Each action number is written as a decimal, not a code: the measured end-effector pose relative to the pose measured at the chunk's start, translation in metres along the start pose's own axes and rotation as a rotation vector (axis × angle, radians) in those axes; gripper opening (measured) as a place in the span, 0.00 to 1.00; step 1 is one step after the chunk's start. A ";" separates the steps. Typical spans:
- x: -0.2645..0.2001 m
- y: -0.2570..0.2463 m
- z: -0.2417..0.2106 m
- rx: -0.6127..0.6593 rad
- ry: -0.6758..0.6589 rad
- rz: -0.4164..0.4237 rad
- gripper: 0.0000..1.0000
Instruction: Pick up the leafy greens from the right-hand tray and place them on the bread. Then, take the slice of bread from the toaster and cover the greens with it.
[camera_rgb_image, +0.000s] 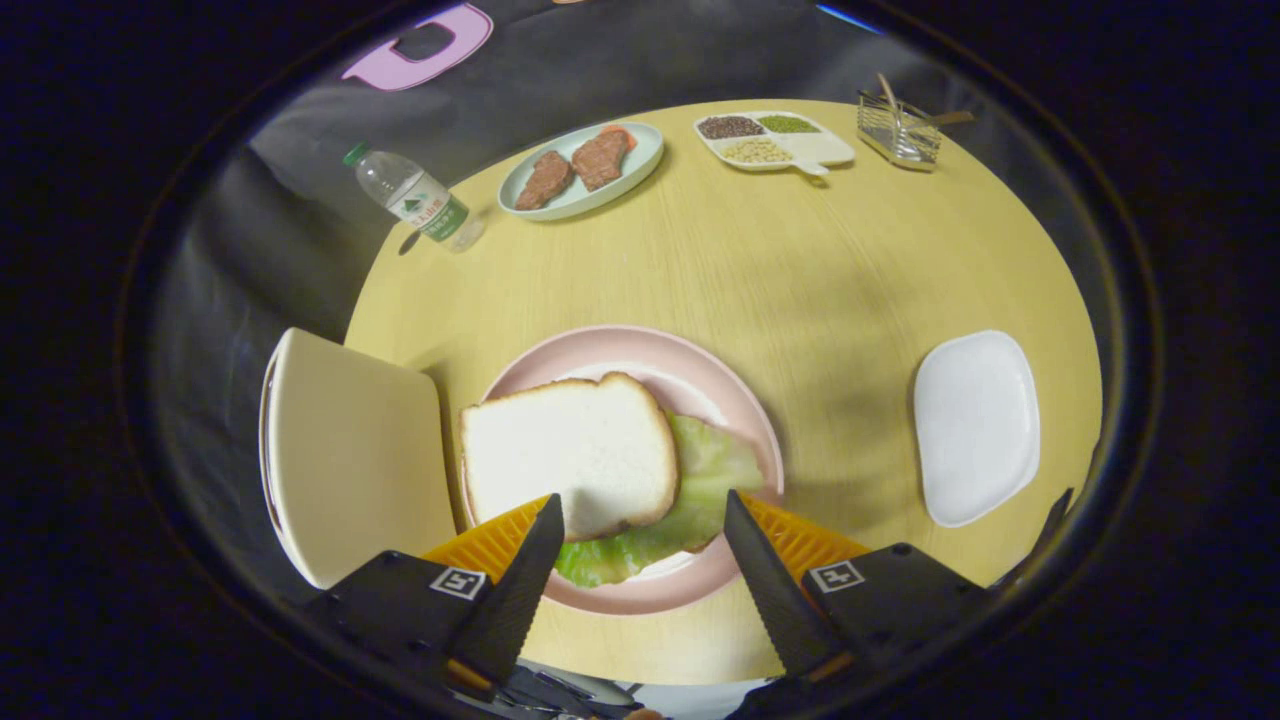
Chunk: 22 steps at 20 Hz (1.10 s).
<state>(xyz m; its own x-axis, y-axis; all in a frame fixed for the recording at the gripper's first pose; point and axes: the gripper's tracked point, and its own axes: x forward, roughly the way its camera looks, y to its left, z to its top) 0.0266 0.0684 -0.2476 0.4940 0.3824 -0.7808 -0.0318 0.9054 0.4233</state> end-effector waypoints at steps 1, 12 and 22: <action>-0.004 -0.003 -0.001 -0.017 -0.005 -0.014 0.86; -0.100 -0.046 0.080 -0.177 -0.436 -0.058 1.00; -0.215 -0.068 0.151 -0.389 -0.969 -0.154 1.00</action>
<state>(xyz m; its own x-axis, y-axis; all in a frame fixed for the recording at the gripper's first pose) 0.0536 -0.1033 -0.0398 0.9939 0.1027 -0.0406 -0.1011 0.9940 0.0406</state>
